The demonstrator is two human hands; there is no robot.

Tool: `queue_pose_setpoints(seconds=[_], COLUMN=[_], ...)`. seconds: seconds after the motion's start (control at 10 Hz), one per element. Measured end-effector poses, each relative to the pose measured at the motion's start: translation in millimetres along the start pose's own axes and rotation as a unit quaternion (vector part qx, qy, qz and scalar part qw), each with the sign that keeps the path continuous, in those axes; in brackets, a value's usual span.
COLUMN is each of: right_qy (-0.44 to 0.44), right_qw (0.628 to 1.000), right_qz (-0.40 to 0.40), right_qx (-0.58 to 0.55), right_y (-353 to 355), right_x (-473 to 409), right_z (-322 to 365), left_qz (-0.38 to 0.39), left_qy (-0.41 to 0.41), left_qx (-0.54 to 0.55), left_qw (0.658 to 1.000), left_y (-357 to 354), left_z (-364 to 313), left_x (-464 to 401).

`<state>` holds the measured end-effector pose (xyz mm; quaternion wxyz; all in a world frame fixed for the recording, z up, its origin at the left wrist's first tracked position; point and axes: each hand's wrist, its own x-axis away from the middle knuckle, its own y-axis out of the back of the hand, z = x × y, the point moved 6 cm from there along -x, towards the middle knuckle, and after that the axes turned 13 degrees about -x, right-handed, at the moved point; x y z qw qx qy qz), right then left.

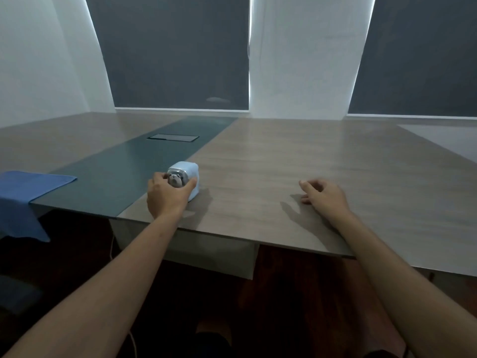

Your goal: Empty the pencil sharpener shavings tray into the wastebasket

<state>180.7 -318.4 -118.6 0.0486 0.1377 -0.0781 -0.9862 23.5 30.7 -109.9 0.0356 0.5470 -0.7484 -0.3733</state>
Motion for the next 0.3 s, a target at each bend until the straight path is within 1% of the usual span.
queue_pose_setpoints(seconds=[0.1, 0.2, 0.3], right_qy=[0.018, 0.036, 0.064], right_qw=[1.0, 0.997, 0.986], right_qz=[-0.005, -0.003, -0.012], right_qx=[0.02, 0.073, 0.153], right_y=[1, 10, 22], right_x=[0, 5, 8], right_z=[2, 8, 11], left_qz=[-0.025, -0.071, -0.083], left_qy=[-0.021, -0.091, -0.181], left_qx=[0.002, -0.008, -0.021], left_qw=[0.999, 0.993, 0.98], left_y=[2, 11, 5], left_z=[-9, -37, -79], left_x=[1, 13, 27])
